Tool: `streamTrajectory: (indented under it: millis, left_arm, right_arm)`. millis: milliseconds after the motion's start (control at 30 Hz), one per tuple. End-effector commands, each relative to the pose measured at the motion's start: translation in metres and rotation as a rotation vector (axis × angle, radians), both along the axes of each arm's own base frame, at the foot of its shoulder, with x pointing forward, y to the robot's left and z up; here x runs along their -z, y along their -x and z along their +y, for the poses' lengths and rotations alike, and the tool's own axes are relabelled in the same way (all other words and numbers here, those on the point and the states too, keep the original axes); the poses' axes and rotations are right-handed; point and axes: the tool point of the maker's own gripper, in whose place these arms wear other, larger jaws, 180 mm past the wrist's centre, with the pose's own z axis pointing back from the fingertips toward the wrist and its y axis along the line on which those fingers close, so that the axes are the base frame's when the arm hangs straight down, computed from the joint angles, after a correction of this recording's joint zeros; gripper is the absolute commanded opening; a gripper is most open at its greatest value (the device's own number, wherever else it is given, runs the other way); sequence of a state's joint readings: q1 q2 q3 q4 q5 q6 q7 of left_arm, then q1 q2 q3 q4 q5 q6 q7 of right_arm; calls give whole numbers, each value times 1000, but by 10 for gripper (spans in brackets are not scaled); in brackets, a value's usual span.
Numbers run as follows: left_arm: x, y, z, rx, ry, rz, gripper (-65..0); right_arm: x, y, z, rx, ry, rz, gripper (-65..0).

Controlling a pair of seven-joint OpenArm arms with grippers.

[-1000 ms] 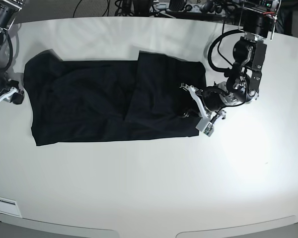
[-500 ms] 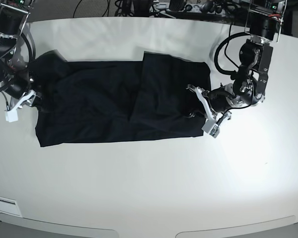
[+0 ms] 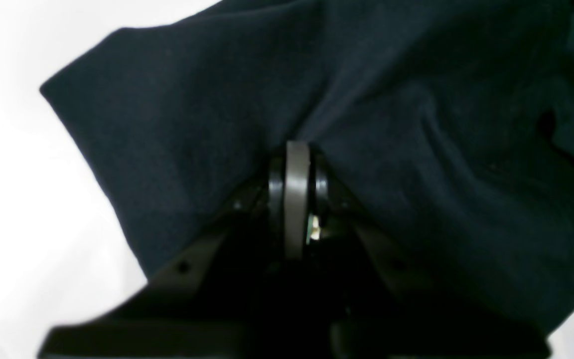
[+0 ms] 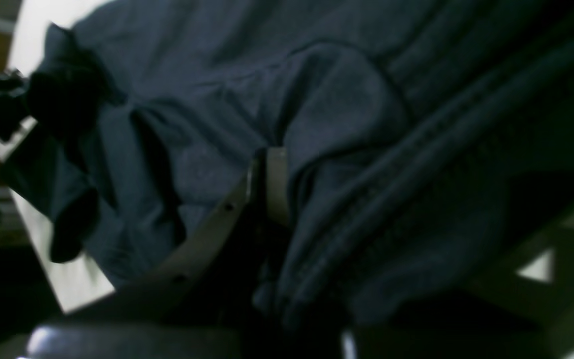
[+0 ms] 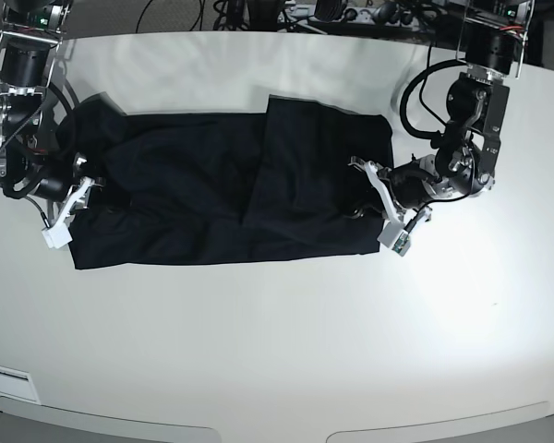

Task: Fold the T-shirt properly
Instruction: 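Grasp the strip's other end with the right gripper and fold it over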

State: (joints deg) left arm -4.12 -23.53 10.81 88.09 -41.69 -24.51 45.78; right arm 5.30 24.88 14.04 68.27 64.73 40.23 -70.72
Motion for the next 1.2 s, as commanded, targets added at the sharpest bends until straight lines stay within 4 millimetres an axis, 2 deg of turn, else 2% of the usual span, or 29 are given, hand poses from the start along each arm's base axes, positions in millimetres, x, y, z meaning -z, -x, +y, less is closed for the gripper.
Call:
streamTrajectory:
  millis: [0, 133, 267, 433, 500, 567, 733, 800, 1000, 1167]
  left_arm:
    - [2, 9, 5, 38, -49, 29, -650]
    - [-46, 2, -12, 96, 61, -89, -650]
    - [-84, -8, -3, 67, 103, -169, -559]
    - [-97, -13, 9, 22, 147, -181, -543]
    - [-96, -12, 10, 21, 145, -176, -543]
    - [-95, -11, 9, 21, 149, -172, -543]
    - [-86, -1, 2, 19, 172, -143, -544]
    - [-82, 3, -1, 20, 181, -133, -544]
    - [-77, 9, -12, 48, 190, -119, -544]
    - [-77, 10, -15, 56, 196, -119, -544]
  right_arm:
    - [3, 6, -13, -43, 101, 33, -650]
    - [-18, -4, -38, -79, 286, -30, -650]
    - [-54, -17, -71, -65, 485, -102, -650]
    - [-104, -29, -105, -29, 668, -184, -650]
    - [-118, -31, -116, 2, 755, -202, -650]
    - [-128, -34, -120, 35, 807, -221, -650]
    - [-135, -25, -101, 29, 818, -259, -650]
    - [-139, -20, -88, -1, 821, -292, -650]
    - [-161, -6, -34, -70, 781, -451, -650]
    - [-174, 16, 26, -143, 605, -560, -650]
